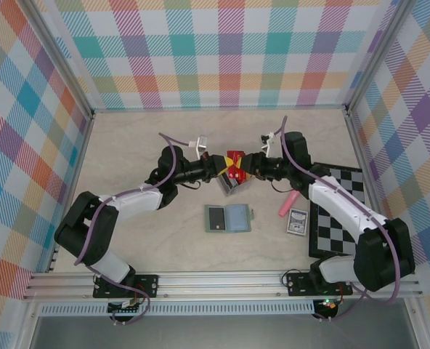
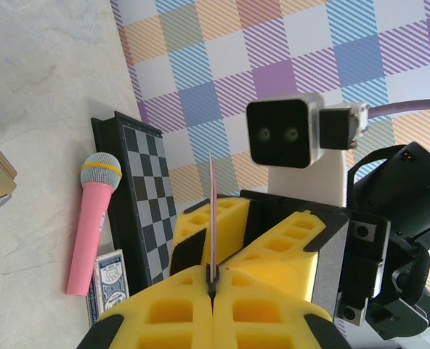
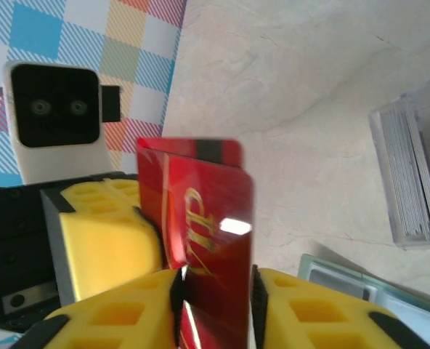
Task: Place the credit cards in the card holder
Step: Place several credit cards in the storage box.
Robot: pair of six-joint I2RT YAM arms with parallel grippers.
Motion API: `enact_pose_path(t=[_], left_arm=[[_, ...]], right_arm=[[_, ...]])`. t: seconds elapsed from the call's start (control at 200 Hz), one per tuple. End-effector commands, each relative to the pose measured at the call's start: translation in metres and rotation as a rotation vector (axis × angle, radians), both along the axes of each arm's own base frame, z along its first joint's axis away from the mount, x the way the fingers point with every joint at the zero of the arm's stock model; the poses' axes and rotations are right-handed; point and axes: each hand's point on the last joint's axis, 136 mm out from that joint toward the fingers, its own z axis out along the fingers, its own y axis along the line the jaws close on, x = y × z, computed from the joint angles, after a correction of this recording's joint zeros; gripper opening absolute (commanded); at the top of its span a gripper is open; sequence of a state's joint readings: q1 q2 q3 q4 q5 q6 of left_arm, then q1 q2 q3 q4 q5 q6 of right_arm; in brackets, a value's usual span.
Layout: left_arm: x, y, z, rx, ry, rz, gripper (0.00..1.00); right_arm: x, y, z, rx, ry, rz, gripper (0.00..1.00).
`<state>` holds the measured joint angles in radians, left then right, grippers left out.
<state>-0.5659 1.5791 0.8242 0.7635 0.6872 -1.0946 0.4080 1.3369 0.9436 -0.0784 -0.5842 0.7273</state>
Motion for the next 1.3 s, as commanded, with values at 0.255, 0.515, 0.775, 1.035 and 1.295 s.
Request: enact_pose_path(t=[0.255, 0.515, 0.775, 1.035, 1.295], left_arm=[[0.009, 0.002, -0.013, 0.057, 0.038, 0.029, 0.31], [0.014, 0.052, -0.108, 0.430, 0.289, 0.231, 0.59], [0.006, 0.079, -0.129, 0.524, 0.332, 0.300, 0.59], [0.008, 0.085, -0.132, 0.556, 0.331, 0.310, 0.60], [0.008, 0.085, -0.131, 0.553, 0.331, 0.309, 0.60]], right_arm=[[0.013, 0.000, -0.001, -0.086, -0.006, 0.004, 0.05], [0.048, -0.024, -0.057, -0.492, -0.003, 0.012, 0.05], [0.067, -0.014, -0.090, -0.679, -0.047, 0.147, 0.05], [0.071, -0.002, -0.110, -0.747, -0.069, 0.235, 0.05], [0.074, -0.003, -0.125, -0.887, -0.105, 0.272, 0.05]])
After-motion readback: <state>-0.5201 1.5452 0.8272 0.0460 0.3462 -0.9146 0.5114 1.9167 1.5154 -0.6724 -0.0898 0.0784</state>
